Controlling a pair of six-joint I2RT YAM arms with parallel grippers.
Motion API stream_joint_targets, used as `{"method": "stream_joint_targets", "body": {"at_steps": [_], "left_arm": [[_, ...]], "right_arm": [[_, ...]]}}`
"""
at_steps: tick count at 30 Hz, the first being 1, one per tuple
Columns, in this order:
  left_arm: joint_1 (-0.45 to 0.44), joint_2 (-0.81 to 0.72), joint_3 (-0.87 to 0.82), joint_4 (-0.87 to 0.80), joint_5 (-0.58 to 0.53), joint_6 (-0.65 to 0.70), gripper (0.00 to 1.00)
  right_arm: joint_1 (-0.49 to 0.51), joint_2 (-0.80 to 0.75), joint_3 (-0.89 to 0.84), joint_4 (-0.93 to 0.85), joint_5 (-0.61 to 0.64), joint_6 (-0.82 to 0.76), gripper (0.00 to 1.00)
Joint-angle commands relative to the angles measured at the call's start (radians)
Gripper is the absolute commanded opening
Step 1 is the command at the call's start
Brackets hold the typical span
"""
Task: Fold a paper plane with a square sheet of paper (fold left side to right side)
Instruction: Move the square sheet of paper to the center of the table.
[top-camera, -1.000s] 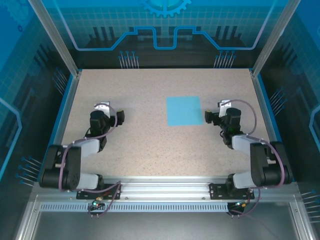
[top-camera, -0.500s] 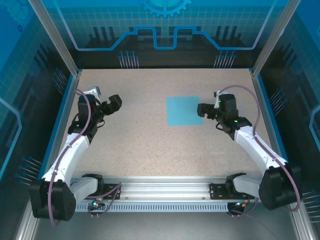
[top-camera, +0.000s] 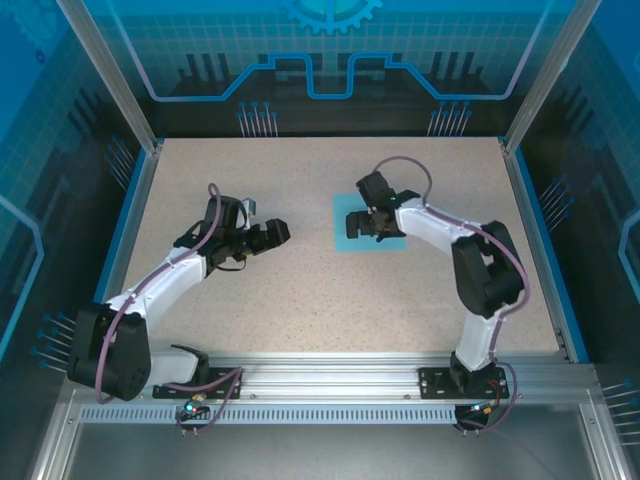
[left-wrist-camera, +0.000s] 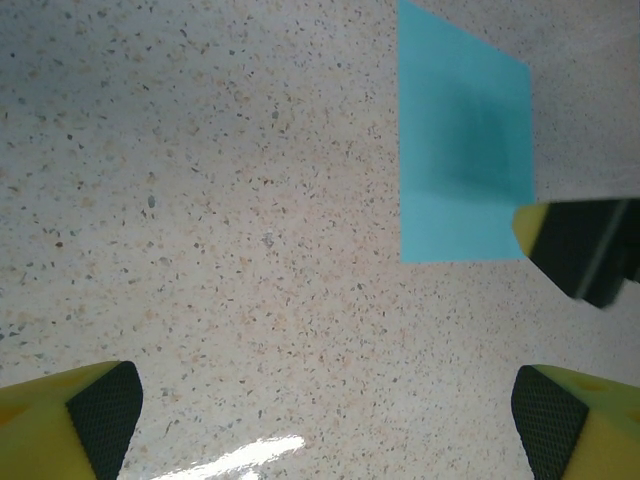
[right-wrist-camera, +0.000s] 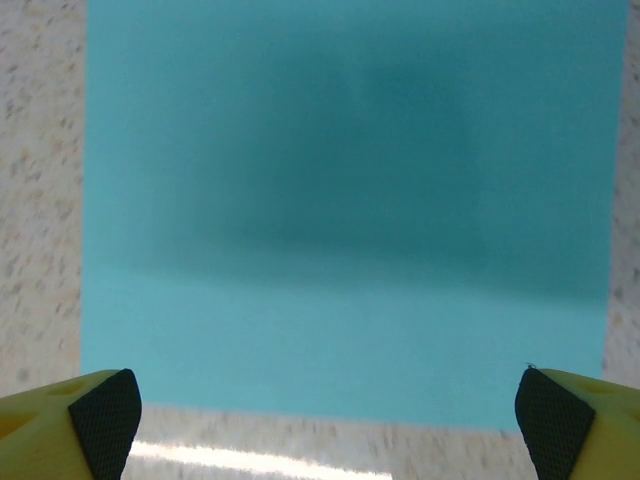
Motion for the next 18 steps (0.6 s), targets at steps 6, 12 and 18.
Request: {"method": "stream_joint_targets", "body": {"at_steps": [6, 12, 18], "left_arm": [[-0.011, -0.025, 0.015, -0.038, 0.048, -0.031, 0.99], [-0.011, -0.053, 0.013, -0.069, 0.03, -0.015, 0.99], [-0.011, -0.065, 0.008, -0.074, 0.019, -0.023, 0.99]], "right_arm": [[-0.004, 0.225, 0.198, -0.058, 0.007, 0.049, 1.0], [0.009, 0.254, 0.185, -0.082, -0.001, 0.086, 1.0], [0.064, 0.232, 0.117, -0.101, -0.012, 0.149, 1.0]]}}
